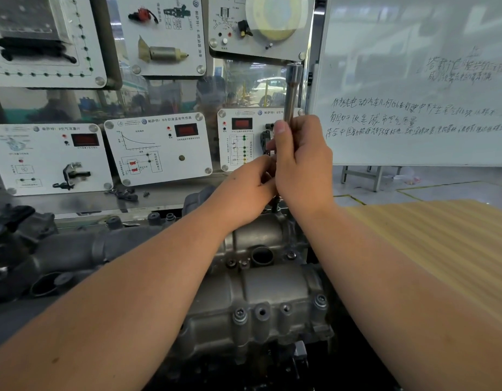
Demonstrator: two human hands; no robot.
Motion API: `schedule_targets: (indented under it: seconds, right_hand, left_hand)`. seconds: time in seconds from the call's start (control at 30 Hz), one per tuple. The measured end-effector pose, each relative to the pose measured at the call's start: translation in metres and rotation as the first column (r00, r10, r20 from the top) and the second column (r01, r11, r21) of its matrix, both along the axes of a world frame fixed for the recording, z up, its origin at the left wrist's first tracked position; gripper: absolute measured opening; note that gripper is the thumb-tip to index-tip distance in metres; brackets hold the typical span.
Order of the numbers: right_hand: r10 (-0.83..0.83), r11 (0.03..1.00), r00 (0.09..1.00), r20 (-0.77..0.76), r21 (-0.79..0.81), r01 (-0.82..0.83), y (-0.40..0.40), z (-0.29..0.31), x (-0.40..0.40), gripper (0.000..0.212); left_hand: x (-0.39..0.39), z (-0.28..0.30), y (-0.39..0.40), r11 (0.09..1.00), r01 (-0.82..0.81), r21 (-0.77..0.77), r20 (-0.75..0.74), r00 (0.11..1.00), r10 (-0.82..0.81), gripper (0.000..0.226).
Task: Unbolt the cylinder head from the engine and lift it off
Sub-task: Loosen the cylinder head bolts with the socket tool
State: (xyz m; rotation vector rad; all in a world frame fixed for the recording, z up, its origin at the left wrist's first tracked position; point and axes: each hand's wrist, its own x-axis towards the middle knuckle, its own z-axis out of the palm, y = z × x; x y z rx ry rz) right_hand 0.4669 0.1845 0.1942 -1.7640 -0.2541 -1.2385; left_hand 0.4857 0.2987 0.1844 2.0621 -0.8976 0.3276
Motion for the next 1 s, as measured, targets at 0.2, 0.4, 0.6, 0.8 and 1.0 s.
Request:
schedule_targets:
  seconds: [0.2,0.4,0.6,0.8,1.0]
  right_hand:
    - [-0.018,1.000,0.999,-0.028,-0.012,0.018,0.0008,0.0000,0.0009,0.027]
    - [0.028,0.999,1.000,0.004,0.017,-0.028,0.0021,-0.0002,-0.0011,0.017]
    - [-0.030,0.999,1.000,0.003,-0.035,0.030,0.0006,-0.0002,0.0009,0.022]
    - [0.013,1.000,1.000,-0.001,-0.002,-0.013,0.0008,-0.0003,0.0008,0.022]
    - [-0.012,1.000,1.000,0.020,-0.021,0.013,0.0009,-0.0004,-0.0005,0.010]
  left_hand:
    - [-0.0043,0.0012,0.0011,0.999,0.028,-0.014,0.010,1.000,-0.028,0.026]
    - [-0.0013,0.0012,0.0008,0.999,0.033,-0.013,0.007,0.999,-0.033,0.018]
    - [-0.0037,0.0004,0.0012,0.999,0.025,-0.028,0.005,1.000,-0.025,0.027]
    - [-0.0021,0.0009,0.0005,1.000,0.015,-0.014,0.014,1.000,-0.014,0.019]
    - [-0.0014,0.0007,0.0008,0.999,0.026,-0.036,-0.001,1.000,-0.026,0.017]
